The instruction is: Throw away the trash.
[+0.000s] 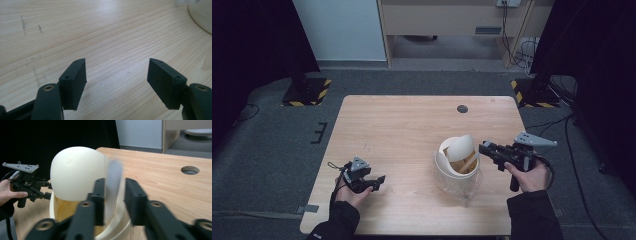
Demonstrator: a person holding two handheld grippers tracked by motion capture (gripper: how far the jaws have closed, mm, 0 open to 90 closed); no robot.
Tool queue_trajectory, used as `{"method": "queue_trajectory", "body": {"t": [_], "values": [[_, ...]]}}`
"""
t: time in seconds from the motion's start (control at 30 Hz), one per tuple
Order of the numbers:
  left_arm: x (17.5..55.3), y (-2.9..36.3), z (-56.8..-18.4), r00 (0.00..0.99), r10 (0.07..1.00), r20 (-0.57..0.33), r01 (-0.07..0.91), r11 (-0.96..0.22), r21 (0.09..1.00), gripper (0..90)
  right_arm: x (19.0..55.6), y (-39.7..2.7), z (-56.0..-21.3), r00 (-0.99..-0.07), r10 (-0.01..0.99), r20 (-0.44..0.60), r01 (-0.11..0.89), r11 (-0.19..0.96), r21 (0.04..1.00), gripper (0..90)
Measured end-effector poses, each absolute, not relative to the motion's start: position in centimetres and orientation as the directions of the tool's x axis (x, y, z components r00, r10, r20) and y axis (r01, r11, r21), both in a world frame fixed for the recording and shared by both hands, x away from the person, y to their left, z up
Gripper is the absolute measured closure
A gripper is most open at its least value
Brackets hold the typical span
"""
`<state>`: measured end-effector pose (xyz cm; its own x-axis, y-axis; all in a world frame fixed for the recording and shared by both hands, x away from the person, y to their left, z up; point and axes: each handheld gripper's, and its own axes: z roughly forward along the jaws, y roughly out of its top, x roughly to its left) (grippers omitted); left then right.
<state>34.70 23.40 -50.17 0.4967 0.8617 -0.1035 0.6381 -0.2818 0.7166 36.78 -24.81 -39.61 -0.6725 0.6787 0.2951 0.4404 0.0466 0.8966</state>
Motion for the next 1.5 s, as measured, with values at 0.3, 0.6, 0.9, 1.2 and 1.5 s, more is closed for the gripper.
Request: {"method": "queue_trajectory", "body": {"t": [0.3,0.6,0.9,1.2,1.5], "values": [[34.8,23.7,-50.1,0.489,0.866,-0.106,0.64,-0.274,0.718,31.2,37.1,-27.0,-39.7,-0.655,0.699,0.287,0.455,0.063,0.888,34.0],[34.9,24.0,-50.2,0.477,0.872,-0.105,0.646,-0.268,0.715,30.2,37.9,-28.2,-41.8,-0.622,0.744,0.244,0.485,0.122,0.866,26.3],[35.4,24.9,-50.6,0.456,0.884,-0.1,0.658,-0.259,0.707,26.1,38.7,-28.7,-44.5,-0.558,0.803,0.208,0.511,0.135,0.849,22.6],[36.2,26.7,-51.3,0.422,0.905,-0.055,0.666,-0.268,0.697,17.5,39.4,-30.1,-48.5,-0.502,0.859,0.102,0.554,0.229,0.801,18.2],[36.8,27.6,-52.0,0.408,0.912,-0.036,0.687,-0.281,0.67,14.7,39.8,-31.2,-50.8,-0.449,0.892,0.043,0.599,0.265,0.756,13.6]]}}
